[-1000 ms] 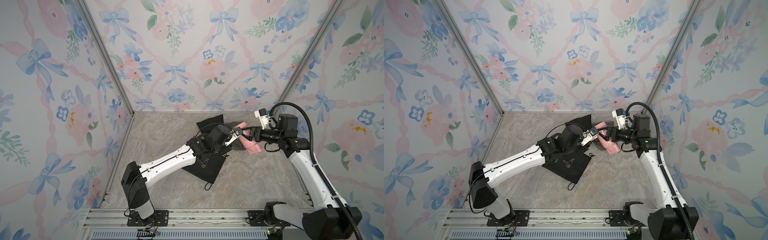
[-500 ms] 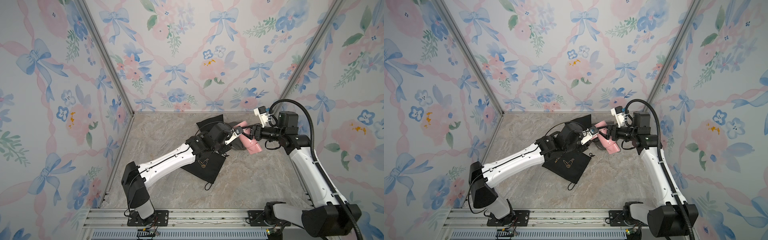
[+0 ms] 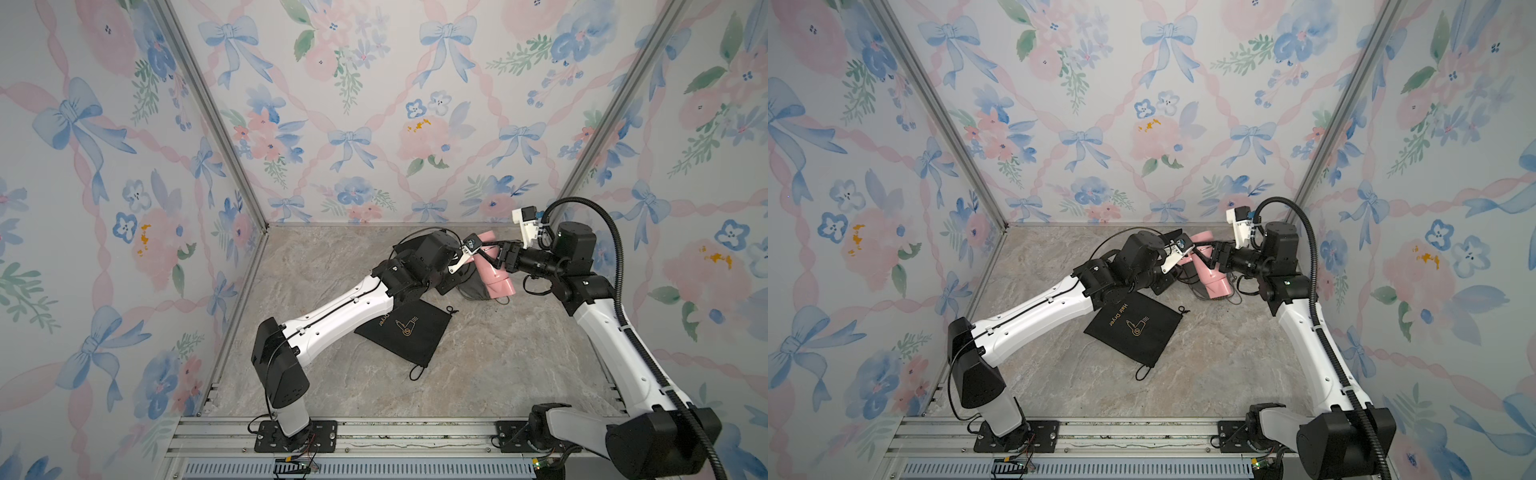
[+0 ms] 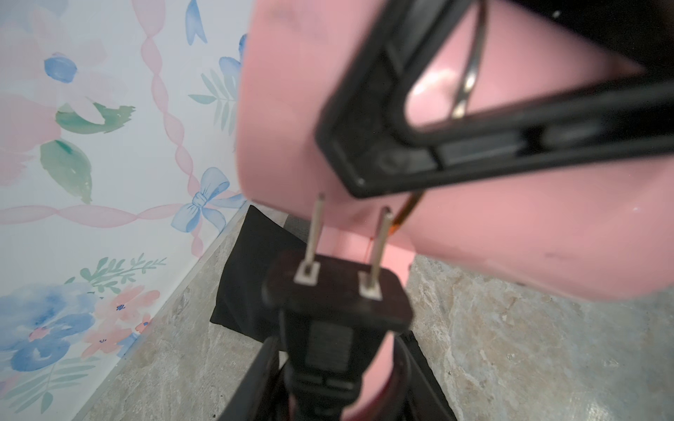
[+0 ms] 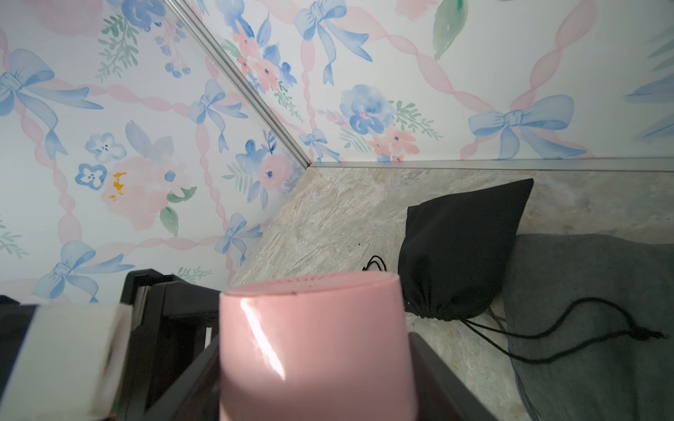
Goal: Pack away hair dryers
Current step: Fold the hair dryer.
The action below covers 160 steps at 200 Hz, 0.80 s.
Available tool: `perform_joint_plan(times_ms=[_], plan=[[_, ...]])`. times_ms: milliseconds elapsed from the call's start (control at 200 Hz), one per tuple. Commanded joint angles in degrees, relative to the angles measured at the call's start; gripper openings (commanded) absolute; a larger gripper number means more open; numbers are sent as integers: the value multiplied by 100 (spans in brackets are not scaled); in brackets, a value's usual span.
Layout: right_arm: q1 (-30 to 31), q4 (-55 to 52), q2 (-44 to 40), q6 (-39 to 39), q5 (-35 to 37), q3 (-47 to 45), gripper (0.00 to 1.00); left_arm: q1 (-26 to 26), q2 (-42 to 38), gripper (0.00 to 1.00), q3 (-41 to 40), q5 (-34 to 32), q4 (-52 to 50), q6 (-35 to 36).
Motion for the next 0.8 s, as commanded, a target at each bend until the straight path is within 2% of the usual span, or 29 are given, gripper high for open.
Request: perform_joint_plan(times_ms=[0, 130, 265, 610, 795], plan=[[365, 1128, -126, 1300, 118, -248, 38, -28, 110, 0, 378, 21, 1616, -999], [569, 2216, -203, 1931, 459, -534, 37, -38, 151, 0, 407, 48, 1811, -1335], [783, 2971, -245, 2264, 946, -744, 37, -80, 193, 0, 407, 41, 2022, -1593], [1501, 4292, -313, 2335, 2340, -1378, 37, -175, 159, 0, 285, -22, 2580, -1923], [1853, 5165, 7, 2431, 2688, -1463, 38, -325, 114, 0, 152, -205, 2941, -1938]])
